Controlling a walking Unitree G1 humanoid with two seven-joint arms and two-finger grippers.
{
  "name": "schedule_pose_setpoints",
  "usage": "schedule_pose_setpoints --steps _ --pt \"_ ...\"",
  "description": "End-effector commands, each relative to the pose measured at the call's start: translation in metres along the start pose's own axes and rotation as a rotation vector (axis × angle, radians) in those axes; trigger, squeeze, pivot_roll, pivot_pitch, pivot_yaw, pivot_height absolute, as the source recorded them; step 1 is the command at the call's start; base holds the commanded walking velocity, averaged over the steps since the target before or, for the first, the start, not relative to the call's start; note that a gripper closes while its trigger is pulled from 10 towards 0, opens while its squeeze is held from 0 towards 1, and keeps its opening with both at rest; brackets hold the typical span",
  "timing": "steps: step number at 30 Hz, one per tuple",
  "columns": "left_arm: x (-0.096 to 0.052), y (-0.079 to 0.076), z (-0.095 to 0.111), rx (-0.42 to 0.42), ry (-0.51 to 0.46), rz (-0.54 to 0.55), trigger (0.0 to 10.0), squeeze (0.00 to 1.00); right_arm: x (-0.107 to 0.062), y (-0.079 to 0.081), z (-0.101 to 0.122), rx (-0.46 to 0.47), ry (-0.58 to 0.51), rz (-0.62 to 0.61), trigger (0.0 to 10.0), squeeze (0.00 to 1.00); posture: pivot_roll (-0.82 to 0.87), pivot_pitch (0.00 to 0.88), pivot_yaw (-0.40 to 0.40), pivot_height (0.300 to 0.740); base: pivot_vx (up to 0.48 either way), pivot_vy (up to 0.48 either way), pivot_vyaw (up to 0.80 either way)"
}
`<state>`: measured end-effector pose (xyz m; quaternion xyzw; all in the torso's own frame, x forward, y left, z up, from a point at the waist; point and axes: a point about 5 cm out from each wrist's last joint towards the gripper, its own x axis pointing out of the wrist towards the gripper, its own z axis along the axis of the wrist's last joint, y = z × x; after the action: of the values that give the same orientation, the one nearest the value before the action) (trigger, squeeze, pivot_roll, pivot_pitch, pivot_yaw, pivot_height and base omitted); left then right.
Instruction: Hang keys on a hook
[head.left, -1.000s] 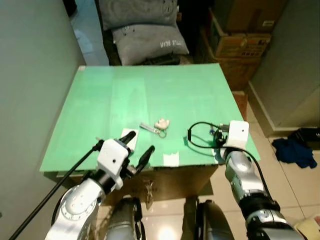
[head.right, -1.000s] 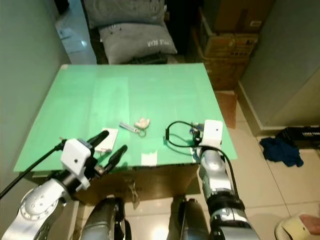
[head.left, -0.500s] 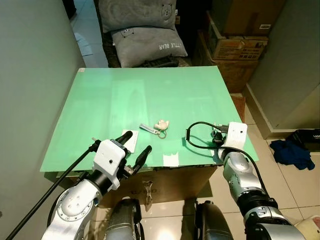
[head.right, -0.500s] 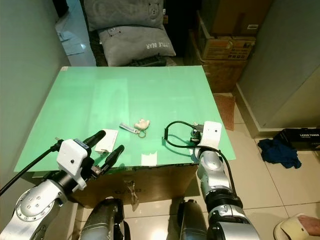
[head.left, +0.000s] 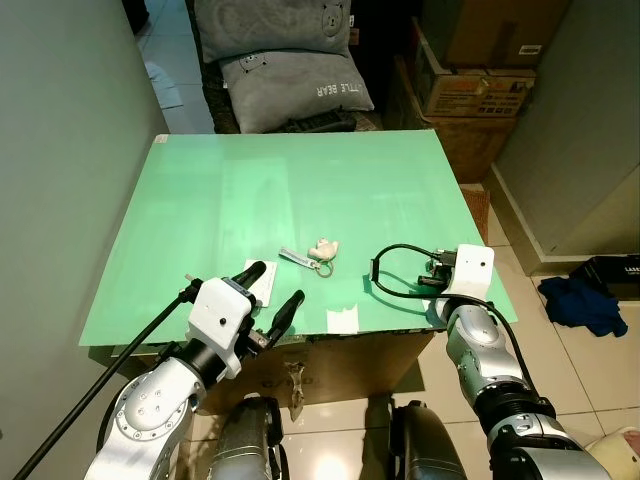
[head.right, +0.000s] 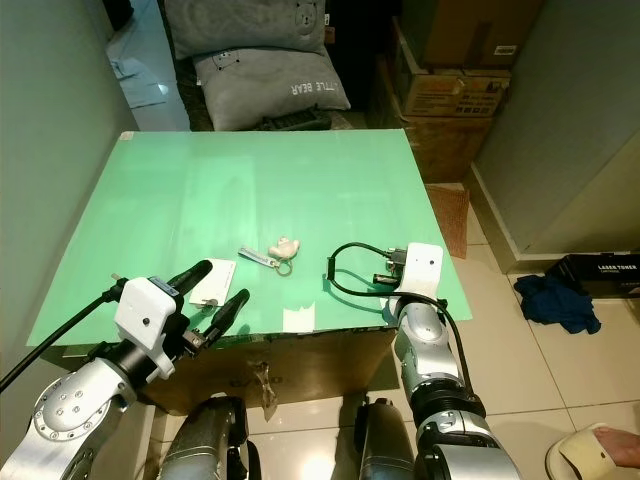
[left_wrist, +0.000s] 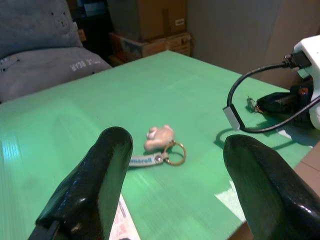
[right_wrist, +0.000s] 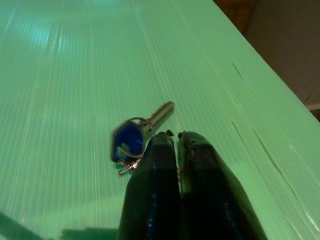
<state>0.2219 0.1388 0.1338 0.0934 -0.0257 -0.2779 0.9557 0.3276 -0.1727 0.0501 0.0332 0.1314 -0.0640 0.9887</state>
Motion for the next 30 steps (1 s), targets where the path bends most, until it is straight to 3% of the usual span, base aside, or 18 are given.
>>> schedule_pose_setpoints --steps 1,2,4,17,21,22,23,24,25,26,27,30 --pt "0.0 0.001 0.0 -0.001 -0.001 0.007 10.0 0.0 -0.008 -0.002 -0.021 -0.02 0.078 -0.003 0.0 0.0 0.13 0.193 0.044 0.646 0.0 0.0 0.0" --pt "0.0 0.001 0.0 -0.001 -0.001 0.007 10.0 0.0 -0.008 -0.002 -0.021 -0.02 0.078 -0.003 0.0 0.0 0.13 0.193 0.044 0.646 0.0 0.0 0.0" --pt "0.002 0.001 0.002 -0.006 -0.009 0.015 10.0 0.0 -0.008 0.008 0.009 -0.069 -0.089 0.044 0.0 0.0 0.13 0.188 0.041 0.646 0.0 0.0 0.0" --pt "0.001 -0.001 0.0 -0.008 -0.008 0.018 10.0 0.0 -0.013 0.015 0.038 -0.061 -0.21 0.071 0.0 0.0 0.13 0.167 0.034 0.646 0.0 0.0 0.0" --pt "0.001 0.0 0.0 -0.006 -0.007 0.018 10.0 0.0 -0.01 0.015 0.037 -0.097 -0.182 0.079 0.0 0.0 0.13 0.161 0.032 0.646 0.0 0.0 0.0" --pt "0.001 0.0 0.0 -0.006 -0.007 0.018 10.0 0.0 -0.009 0.015 0.034 -0.111 -0.164 0.075 1.4 0.0 0.13 0.161 0.032 0.646 0.0 0.0 0.0" --pt "0.001 0.0 0.0 -0.005 -0.007 0.017 10.0 0.0 -0.009 0.014 0.032 -0.113 -0.155 0.073 1.4 0.0 0.13 0.161 0.032 0.646 0.0 0.0 0.0" --pt "0.001 0.0 0.0 -0.005 -0.007 0.016 10.0 0.0 -0.007 0.011 0.029 -0.101 -0.141 0.063 10.0 0.0 0.13 0.157 0.033 0.646 0.0 0.0 0.0" --pt "0.001 -0.001 -0.001 -0.004 -0.007 0.015 10.0 0.0 -0.006 0.01 0.027 -0.09 -0.133 0.055 10.0 0.0 0.13 0.155 0.035 0.646 0.0 0.0 0.0" --pt "0.001 -0.001 -0.001 -0.003 -0.007 0.014 10.0 0.0 -0.005 0.008 0.025 -0.08 -0.124 0.043 10.0 0.28 0.13 0.155 0.035 0.646 0.0 0.0 0.0" --pt "0.001 -0.001 -0.001 -0.003 -0.007 0.013 10.0 0.0 -0.005 0.006 0.024 -0.074 -0.118 0.034 10.0 0.96 0.13 0.155 0.035 0.646 0.0 0.0 0.0" --pt "0.001 0.0 -0.001 0.0 -0.006 0.012 10.0 0.0 -0.002 0.002 0.028 -0.106 -0.132 0.028 10.0 1.0 0.14 0.152 0.037 0.646 0.0 0.0 0.0"
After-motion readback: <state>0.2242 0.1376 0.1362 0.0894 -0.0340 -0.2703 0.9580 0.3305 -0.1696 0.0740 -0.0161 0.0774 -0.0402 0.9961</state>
